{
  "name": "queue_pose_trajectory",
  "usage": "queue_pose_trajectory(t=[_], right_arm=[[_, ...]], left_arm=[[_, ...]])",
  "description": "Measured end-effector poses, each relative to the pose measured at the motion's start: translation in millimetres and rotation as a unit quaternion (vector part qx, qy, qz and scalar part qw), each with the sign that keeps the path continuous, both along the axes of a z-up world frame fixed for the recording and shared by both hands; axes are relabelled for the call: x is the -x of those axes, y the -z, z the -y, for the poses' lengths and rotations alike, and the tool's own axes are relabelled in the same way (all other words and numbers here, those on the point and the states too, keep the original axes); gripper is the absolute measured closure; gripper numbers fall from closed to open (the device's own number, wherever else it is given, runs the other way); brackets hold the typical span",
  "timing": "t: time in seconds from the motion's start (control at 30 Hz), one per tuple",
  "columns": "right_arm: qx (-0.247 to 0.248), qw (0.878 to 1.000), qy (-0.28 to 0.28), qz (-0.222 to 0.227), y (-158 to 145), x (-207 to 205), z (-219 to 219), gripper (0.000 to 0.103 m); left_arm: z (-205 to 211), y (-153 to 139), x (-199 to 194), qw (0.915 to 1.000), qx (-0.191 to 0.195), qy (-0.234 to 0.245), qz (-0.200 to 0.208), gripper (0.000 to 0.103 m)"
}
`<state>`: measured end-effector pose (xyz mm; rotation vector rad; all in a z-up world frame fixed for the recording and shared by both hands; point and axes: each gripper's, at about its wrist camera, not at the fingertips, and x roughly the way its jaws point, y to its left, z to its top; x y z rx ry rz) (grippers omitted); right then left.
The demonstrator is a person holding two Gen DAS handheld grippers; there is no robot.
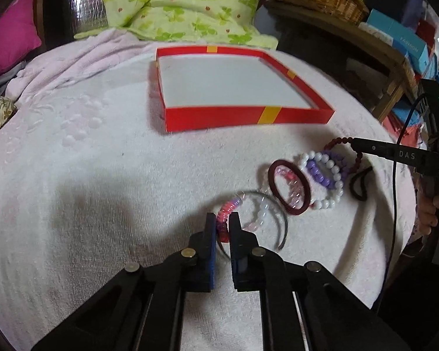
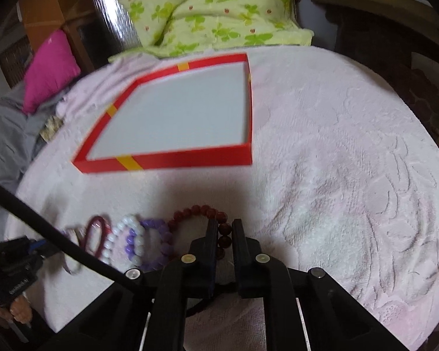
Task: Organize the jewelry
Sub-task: 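Carry both bracelets into the red tray and open both tools to release them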
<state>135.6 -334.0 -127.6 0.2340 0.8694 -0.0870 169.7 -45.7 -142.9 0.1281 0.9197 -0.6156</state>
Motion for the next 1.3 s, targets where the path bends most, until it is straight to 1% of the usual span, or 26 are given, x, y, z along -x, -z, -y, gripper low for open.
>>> queue_pose_trajectory(t=[0.1, 0.17, 0.3, 0.33, 0.47, 0.6, 0.77, 0.87, 0.97, 1.07, 1.2, 1.3], right_arm=[[-0.017, 1.000, 0.000, 0.025, -10.4, 7.8, 6.9, 0.093], [-0.028, 0.999, 0.001, 0.038, -14.9, 13.0, 10.1, 0.093], [-0.065, 0.996, 0.004, 0.069, -25.6, 19.3, 19.0, 0.093], [-0.066, 0.995, 0.004, 0.074, -26.4, 15.7, 13.8, 0.093], [-0.087, 0.991, 0.004, 0.099, -35.7, 14.5, 16.2, 0.093], [-0.102, 0.987, 0.007, 0.120, -44.7, 7.3, 17.4, 0.093], [-0.136, 0.980, 0.011, 0.147, -57.9, -15.9, 18.9, 0.093], [-0.150, 0.977, 0.013, 0.151, -59.4, -35.3, 15.6, 0.093], [-0.162, 0.977, 0.013, 0.141, -53.5, -56.7, 9.8, 0.093], [-0.161, 0.979, 0.015, 0.125, -44.2, -76.3, 3.8, 0.093], [-0.155, 0.983, 0.023, 0.095, -25.9, -94.4, 3.0, 0.093], [-0.153, 0.985, 0.035, 0.078, -15.6, -99.0, 8.4, 0.093]], left_arm=[[-2.9, -9.4, 3.0, 0.9997, 0.016, 0.004, 0.015, 0.096], [-7.7, -16.5, 4.8, 0.9991, 0.037, 0.006, 0.021, 0.096], [-14.8, -30.4, 9.5, 0.9965, 0.071, 0.015, 0.040, 0.096], [-16.5, -33.4, 10.2, 0.9957, 0.080, 0.016, 0.045, 0.096], [-18.0, -43.0, 5.2, 0.9930, 0.106, 0.013, 0.050, 0.096], [-9.0, -63.3, -9.7, 0.9908, 0.119, 0.010, 0.064, 0.096], [13.2, -89.3, -51.7, 0.9882, 0.120, -0.010, 0.095, 0.096], [26.8, -87.1, -76.3, 0.9884, 0.115, -0.019, 0.097, 0.096], [38.1, -73.6, -98.3, 0.9900, 0.111, -0.029, 0.082, 0.096], [46.7, -56.0, -114.7, 0.9926, 0.098, -0.038, 0.061, 0.096], [52.1, -38.6, -120.8, 0.9953, 0.081, -0.035, 0.041, 0.096], [56.0, -28.0, -122.2, 0.9968, 0.070, -0.033, 0.021, 0.096]])
